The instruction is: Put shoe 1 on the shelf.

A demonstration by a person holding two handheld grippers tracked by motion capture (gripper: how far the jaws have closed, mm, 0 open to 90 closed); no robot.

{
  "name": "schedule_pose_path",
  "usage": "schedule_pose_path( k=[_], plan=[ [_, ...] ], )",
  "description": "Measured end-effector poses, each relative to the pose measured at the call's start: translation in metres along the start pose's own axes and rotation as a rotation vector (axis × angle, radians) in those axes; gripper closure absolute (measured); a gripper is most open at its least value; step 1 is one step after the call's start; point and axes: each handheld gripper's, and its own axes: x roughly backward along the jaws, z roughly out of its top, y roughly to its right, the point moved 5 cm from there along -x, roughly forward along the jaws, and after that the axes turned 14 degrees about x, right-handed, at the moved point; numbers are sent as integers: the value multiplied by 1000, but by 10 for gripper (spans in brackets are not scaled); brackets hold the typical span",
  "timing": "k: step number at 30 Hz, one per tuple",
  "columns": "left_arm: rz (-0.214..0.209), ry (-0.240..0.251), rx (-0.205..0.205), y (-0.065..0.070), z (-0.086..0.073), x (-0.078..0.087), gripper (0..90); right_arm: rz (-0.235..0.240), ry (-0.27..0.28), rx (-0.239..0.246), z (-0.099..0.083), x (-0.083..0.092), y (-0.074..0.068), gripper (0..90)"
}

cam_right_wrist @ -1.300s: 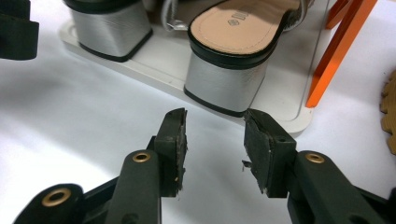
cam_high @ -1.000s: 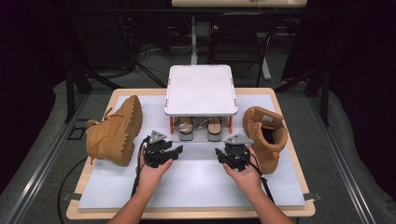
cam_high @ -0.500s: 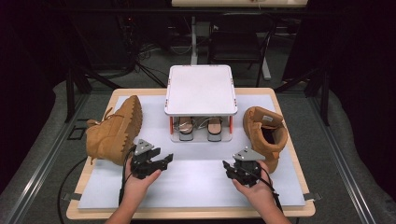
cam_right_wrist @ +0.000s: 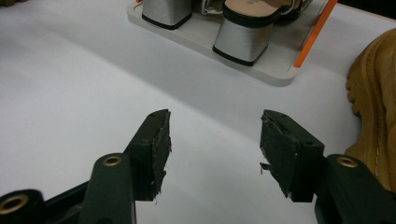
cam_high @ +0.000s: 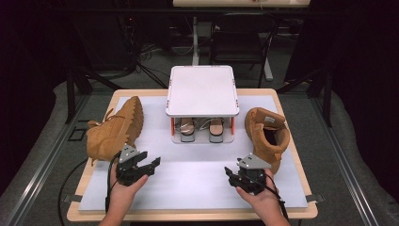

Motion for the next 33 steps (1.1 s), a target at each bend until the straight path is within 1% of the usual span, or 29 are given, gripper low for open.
schedule_pose_path(
  k=[2,4,5,6,7,8,9,11,12,14,15,17,19,21,24,26,28,29,31,33],
  plan=[
    [11,-11,5,-1,0,2,392,12,0,-12,-1,2,-1,429],
    [21,-27,30,-2,-2,3,392,5,-22,-10,-3,5,-1,433],
    [24,-32,32,-2,-3,3,389,21,-24,-11,-4,6,-2,422],
    [32,-27,17,-3,-3,4,389,34,-30,-11,-5,8,-2,394],
    [46,-31,1,-4,-4,5,388,33,-18,-15,-7,8,-2,390],
    [56,-33,-9,-5,-3,6,382,43,-5,-32,-9,9,-2,386],
    [61,-34,-15,-5,-3,7,362,48,-6,-49,-12,7,-1,358],
    [57,-36,-10,-6,-2,9,321,48,-21,-66,-17,5,3,314],
    [50,-33,-5,-7,-2,10,307,51,-16,-68,-17,4,4,296],
    [40,-37,8,-10,-3,12,305,30,-13,-68,-19,5,8,252],
    [36,-44,16,-12,-3,12,295,27,-12,-69,-20,6,9,238],
    [17,-42,33,-15,-4,14,261,34,-4,-80,-21,7,11,188],
    [26,-43,35,-17,-4,16,261,33,-2,-77,-22,8,12,170],
    [44,-37,34,-21,-4,19,261,33,6,-88,-22,8,13,148],
    [65,-39,49,-28,-4,24,274,35,14,-89,-22,8,14,143],
    [71,-40,55,-35,-2,29,328,28,12,-82,-23,8,15,145],
    [86,-24,62,-41,0,32,341,19,0,-72,-25,7,16,163],
    [82,-24,66,-43,1,34,353,18,-8,-73,-26,6,16,176],
    [61,-24,79,-46,2,37,391,10,-17,-68,-27,5,16,203],
    [60,-26,75,-46,2,38,396,5,-25,-59,-28,4,16,231]
  ],
)
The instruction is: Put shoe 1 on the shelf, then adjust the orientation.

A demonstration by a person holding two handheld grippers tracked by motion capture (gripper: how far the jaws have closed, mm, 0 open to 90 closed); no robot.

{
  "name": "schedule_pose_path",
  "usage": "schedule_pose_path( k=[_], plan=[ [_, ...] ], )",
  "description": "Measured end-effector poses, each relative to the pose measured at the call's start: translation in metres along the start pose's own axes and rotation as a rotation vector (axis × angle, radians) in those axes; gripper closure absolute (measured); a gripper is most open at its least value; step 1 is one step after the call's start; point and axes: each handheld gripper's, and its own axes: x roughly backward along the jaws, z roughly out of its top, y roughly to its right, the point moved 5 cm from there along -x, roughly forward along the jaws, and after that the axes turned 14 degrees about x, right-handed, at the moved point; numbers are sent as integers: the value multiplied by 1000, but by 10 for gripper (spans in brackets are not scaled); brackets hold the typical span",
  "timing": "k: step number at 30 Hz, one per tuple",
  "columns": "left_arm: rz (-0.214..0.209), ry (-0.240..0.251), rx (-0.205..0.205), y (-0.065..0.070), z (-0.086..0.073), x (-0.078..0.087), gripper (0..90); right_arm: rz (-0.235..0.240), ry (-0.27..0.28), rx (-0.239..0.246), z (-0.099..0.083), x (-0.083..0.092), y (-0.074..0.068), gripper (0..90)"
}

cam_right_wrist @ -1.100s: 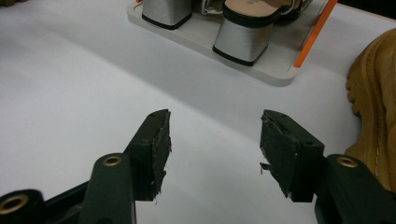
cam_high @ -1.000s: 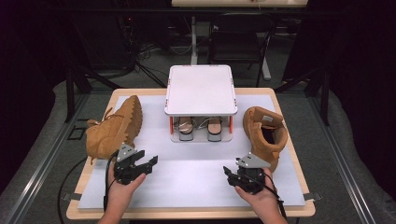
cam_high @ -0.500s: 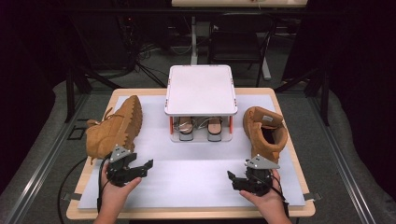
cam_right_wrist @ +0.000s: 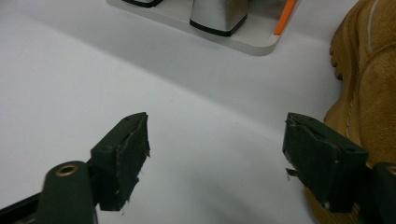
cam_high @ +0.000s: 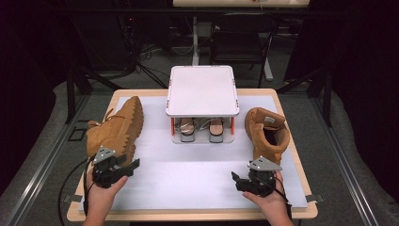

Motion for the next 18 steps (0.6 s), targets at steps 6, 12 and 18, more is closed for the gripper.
schedule_pose_path(
  k=[6,12,18],
  plan=[
    [-1,22,12,0,6,11,396,2,-10,-4,0,-1,-1,310],
    [8,30,12,-2,10,20,396,-15,-17,-27,-2,0,1,329],
    [11,33,27,-5,13,25,409,-15,3,-47,-2,1,3,364]
  ],
)
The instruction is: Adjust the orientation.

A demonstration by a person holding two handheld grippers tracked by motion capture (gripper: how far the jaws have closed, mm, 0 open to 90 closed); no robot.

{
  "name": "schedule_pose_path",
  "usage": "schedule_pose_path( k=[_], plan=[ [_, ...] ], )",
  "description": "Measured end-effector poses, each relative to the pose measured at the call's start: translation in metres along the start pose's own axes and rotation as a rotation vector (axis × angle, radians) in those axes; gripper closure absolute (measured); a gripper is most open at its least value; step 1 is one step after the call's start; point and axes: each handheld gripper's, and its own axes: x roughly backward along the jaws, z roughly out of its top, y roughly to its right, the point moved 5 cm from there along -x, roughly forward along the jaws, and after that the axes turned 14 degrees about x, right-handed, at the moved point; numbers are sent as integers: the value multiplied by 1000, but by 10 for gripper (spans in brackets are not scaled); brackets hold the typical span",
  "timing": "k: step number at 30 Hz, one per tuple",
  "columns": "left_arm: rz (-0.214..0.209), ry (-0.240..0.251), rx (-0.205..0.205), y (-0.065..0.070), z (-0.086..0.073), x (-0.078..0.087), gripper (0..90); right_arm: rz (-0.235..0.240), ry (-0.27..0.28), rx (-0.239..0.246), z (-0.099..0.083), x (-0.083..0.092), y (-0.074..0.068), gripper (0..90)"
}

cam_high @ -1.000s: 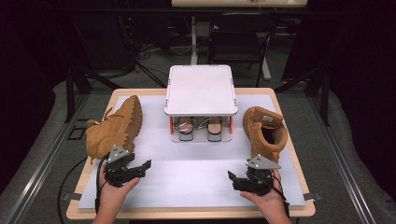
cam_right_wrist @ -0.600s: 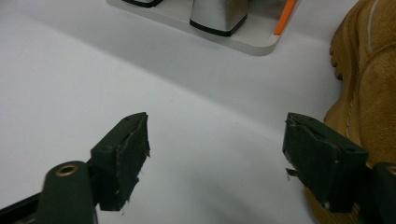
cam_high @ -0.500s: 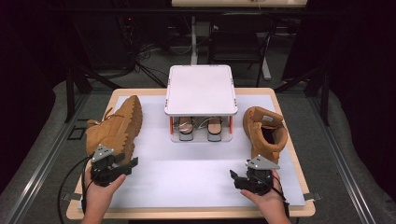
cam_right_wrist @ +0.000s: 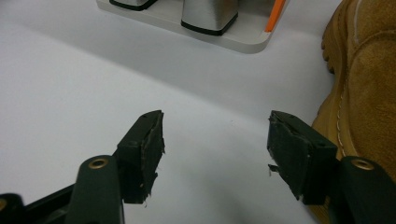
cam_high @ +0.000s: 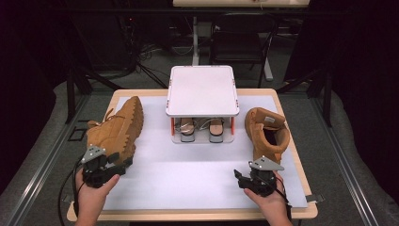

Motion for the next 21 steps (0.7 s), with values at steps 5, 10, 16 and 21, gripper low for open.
schedule_pose_path(
  k=[5,10,16,21],
  plan=[
    [18,4,11,-6,3,3,426,11,5,1,-1,-1,0,384],
    [25,12,20,-10,9,6,448,13,16,-3,-1,-2,-1,396],
    [38,17,21,-15,22,5,465,30,23,-10,0,-3,-3,405],
    [55,11,29,-22,32,3,463,26,24,-11,0,-3,-2,412]
  ],
)
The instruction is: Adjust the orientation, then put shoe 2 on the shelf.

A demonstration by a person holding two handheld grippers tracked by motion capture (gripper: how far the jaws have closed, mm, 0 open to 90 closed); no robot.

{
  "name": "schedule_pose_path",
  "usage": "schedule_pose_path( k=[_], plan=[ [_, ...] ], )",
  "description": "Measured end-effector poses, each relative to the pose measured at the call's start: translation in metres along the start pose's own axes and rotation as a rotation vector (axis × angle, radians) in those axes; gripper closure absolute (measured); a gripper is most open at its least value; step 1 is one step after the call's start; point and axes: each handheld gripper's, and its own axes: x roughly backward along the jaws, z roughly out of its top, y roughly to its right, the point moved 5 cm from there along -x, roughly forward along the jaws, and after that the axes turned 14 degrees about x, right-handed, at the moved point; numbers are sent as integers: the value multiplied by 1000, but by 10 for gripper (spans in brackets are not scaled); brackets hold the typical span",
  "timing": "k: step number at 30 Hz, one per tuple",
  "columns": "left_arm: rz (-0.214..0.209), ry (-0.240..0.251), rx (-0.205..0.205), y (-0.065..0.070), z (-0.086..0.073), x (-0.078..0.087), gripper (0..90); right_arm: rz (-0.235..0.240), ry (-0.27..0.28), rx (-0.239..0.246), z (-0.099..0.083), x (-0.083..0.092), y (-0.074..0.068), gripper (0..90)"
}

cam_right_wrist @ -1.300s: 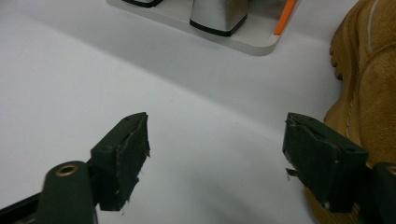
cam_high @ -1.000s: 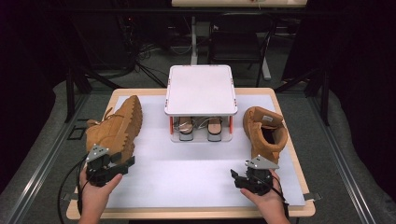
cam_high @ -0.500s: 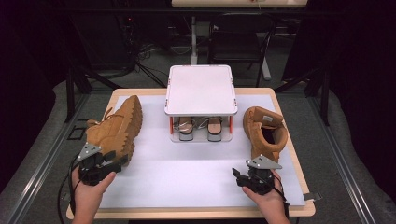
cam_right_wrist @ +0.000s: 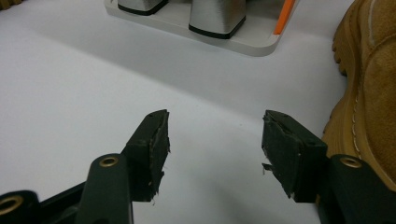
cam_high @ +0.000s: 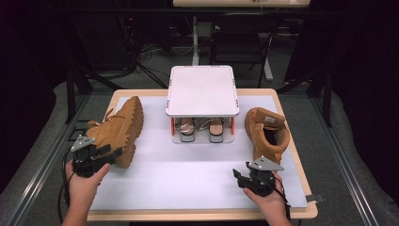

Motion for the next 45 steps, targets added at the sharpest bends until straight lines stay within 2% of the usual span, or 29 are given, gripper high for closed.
schedule_pose_path(
  k=[3,5,11,16,20,22,24,32,33,36,39,43,45],
  plan=[
    [-2,21,2,-3,7,-1,469,5,2,-4,0,1,1,412],
    [11,13,-2,-7,11,-1,469,15,9,-25,1,0,0,413],
    [31,11,0,-18,24,-3,448,28,14,-7,3,-1,-2,432],
    [66,9,-1,-28,33,-3,429,43,26,-22,2,-1,-1,457],
    [69,-10,37,-37,37,-4,417,31,29,-27,1,1,0,460],
    [74,-17,42,-41,39,-5,400,16,18,-20,0,1,2,459],
    [86,-22,46,-44,40,-7,386,14,25,-34,1,1,2,459],
    [104,-39,66,-57,47,-11,339,8,7,-19,0,-1,2,455],
    [107,-57,87,-62,50,-12,337,8,6,-19,-1,-1,2,455],
    [141,-73,95,-70,54,-14,332,7,6,-22,-2,0,4,452],
    [140,-86,110,-75,56,-14,330,7,6,-31,-2,-1,5,452],
    [140,-119,162,-85,57,-19,309,3,3,-33,-4,-2,5,449],
    [138,-134,174,-89,56,-22,309,3,2,-34,-4,-2,5,446]
  ],
)
